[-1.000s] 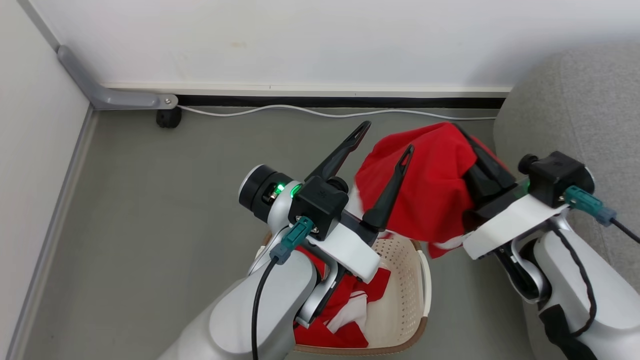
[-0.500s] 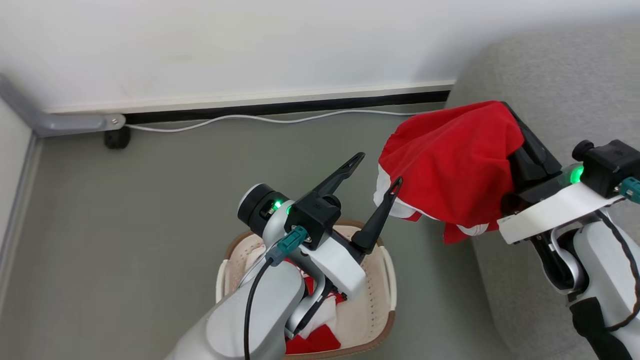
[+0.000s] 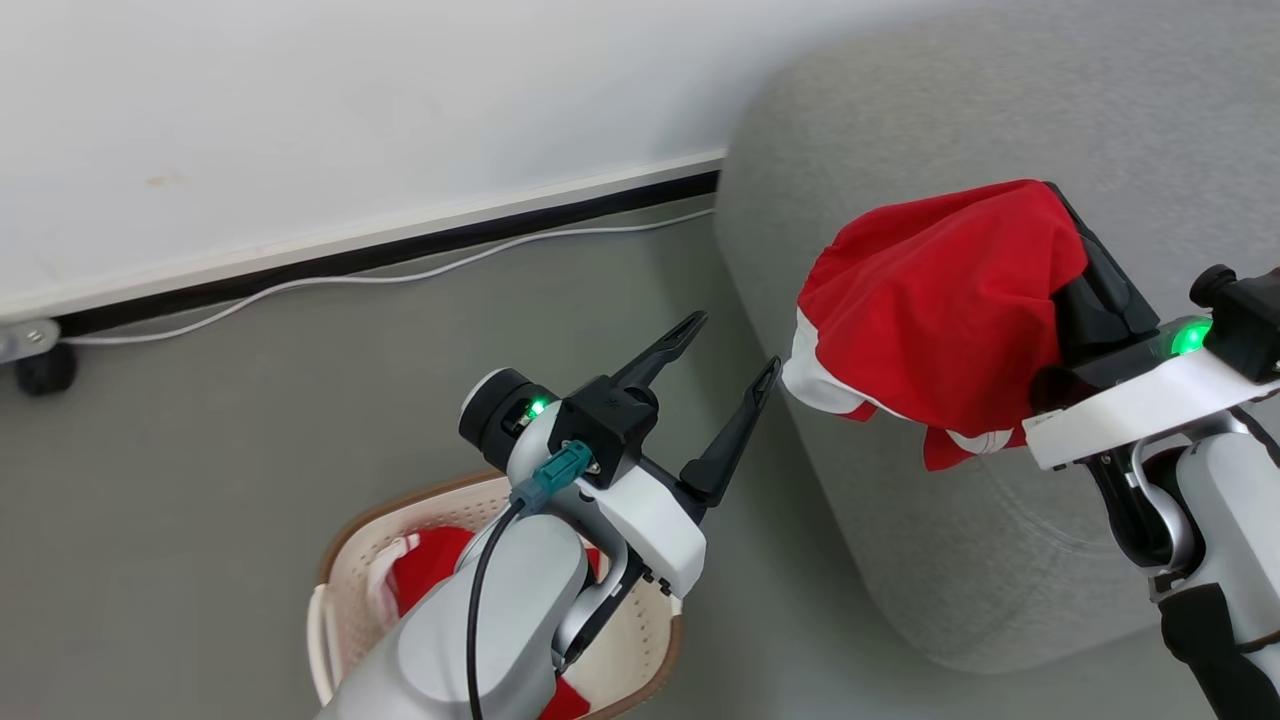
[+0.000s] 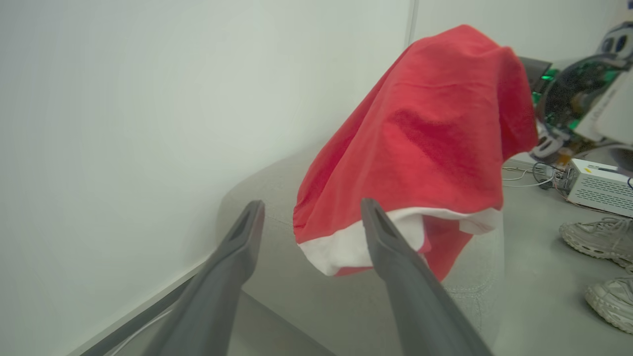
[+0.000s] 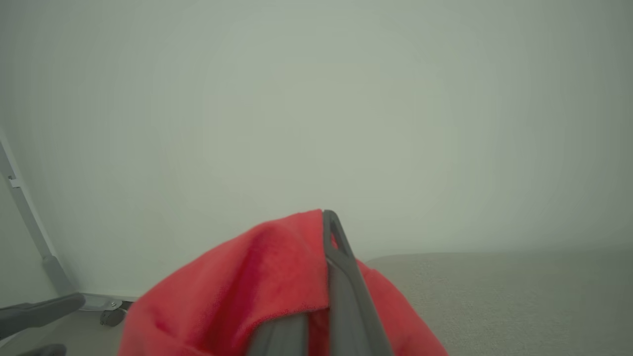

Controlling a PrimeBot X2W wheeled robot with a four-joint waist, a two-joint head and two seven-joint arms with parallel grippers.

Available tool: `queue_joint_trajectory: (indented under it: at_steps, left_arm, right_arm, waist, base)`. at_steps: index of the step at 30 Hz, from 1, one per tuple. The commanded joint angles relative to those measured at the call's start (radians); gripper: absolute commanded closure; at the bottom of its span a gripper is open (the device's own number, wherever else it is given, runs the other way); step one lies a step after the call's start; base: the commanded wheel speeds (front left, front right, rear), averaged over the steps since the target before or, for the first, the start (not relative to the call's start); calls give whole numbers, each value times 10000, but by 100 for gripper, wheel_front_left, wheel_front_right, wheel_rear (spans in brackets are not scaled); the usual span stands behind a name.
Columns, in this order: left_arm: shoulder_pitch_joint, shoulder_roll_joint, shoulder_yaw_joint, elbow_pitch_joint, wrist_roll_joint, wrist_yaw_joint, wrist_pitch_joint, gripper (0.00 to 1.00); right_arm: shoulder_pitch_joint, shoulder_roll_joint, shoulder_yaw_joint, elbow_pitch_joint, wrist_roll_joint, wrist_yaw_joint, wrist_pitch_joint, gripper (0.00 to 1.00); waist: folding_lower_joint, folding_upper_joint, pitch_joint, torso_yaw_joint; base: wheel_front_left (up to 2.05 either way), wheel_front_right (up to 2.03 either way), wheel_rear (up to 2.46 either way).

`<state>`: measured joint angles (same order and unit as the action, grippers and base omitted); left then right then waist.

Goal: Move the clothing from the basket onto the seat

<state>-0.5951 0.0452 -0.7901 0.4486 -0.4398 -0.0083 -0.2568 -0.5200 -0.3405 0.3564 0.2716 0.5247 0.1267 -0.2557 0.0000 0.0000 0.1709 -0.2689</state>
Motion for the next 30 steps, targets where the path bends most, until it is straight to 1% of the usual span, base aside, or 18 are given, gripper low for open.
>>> queue_joint_trajectory:
  at_steps: [1,8,14,22,25,30]
  left_arm:
    - [-232,51,352,-182,69,-62,-49,0]
    - [-176,51,557,-65,113,-295,-49,0]
    - [-25,51,700,-84,123,-404,-49,0]
    - [121,51,564,-291,70,-450,-49,0]
    - [108,51,478,-344,67,-432,-49,0]
    - [-52,51,126,-438,-4,-389,-49,0]
  right_arm:
    - [96,-72,6,-261,94,40,-61,100]
    - [161,2,-160,-233,195,40,-61,100]
    - [329,-36,-297,-246,132,40,-61,100]
    - [683,-226,-980,-383,110,40,-61,100]
    - [744,-291,-1196,-396,92,40,-61,100]
    - [695,-579,-1879,-456,119,40,-61,100]
  waist:
    - [0,0,-28,-541]
    - [0,0,-151,-1577]
    - [0,0,-280,-2216]
    - [0,0,-252,-2587]
    - [0,0,-172,-2629]
    - [0,0,196,-2567]
  base:
    - [0,0,0]
    - [0,0,0]
    - [0,0,0]
    - [0,0,0]
    - [0,0,0]
    - [0,0,0]
